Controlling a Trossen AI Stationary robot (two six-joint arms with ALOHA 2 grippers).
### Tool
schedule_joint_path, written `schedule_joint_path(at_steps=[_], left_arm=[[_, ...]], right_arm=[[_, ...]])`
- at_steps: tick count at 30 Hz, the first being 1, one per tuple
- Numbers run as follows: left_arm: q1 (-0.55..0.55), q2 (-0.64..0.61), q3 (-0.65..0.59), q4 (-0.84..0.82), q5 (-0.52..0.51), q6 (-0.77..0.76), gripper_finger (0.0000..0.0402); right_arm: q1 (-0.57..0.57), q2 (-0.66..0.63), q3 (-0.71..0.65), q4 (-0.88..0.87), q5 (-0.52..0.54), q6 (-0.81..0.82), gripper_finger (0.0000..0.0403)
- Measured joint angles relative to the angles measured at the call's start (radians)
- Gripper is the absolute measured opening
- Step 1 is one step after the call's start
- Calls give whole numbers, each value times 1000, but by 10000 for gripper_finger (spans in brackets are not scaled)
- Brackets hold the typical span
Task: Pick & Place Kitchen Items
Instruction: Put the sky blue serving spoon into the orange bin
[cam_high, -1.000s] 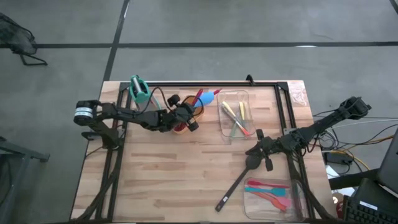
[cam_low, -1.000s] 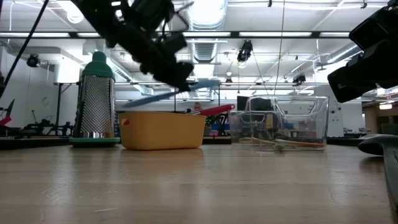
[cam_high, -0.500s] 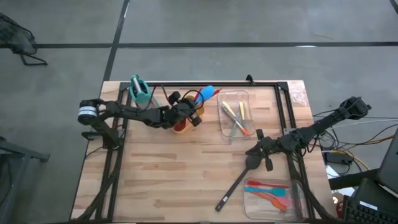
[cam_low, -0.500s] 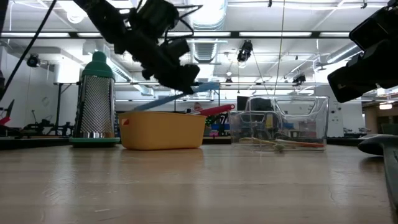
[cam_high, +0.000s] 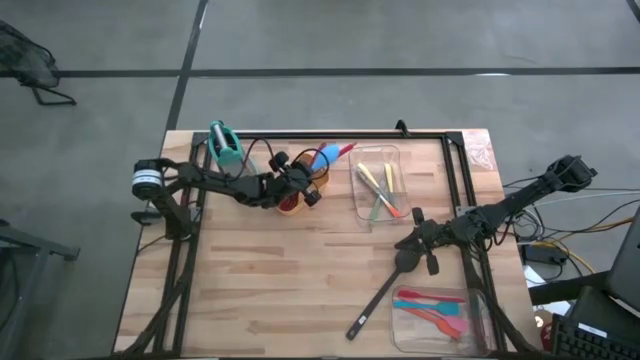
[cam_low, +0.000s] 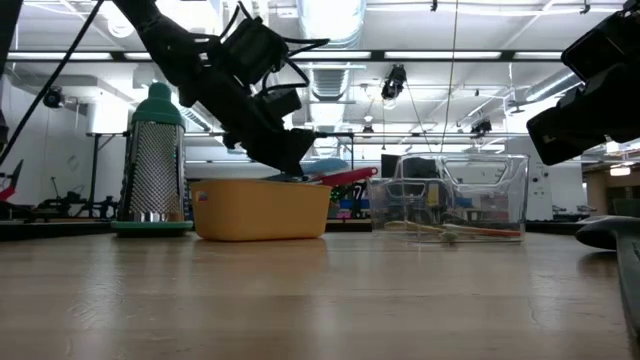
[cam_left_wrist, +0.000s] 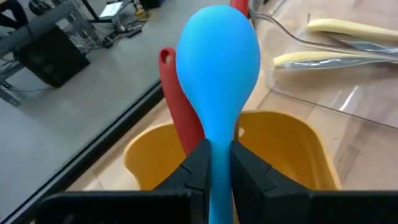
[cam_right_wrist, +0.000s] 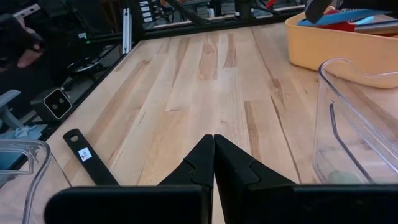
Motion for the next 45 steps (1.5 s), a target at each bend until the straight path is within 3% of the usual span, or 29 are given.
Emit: schedule_joint_path(at_steps=[5,35,45], left_arm=[[2,0,0,-1,64,-10,55],[3,0,0,-47,83,-29,67],[5,-1,2,-58,150,-16,67]], right_arm=[[0,0,0,0,0,0,8],[0,0,0,-1,0,0,8],[0,0,0,-1,0,0,8]])
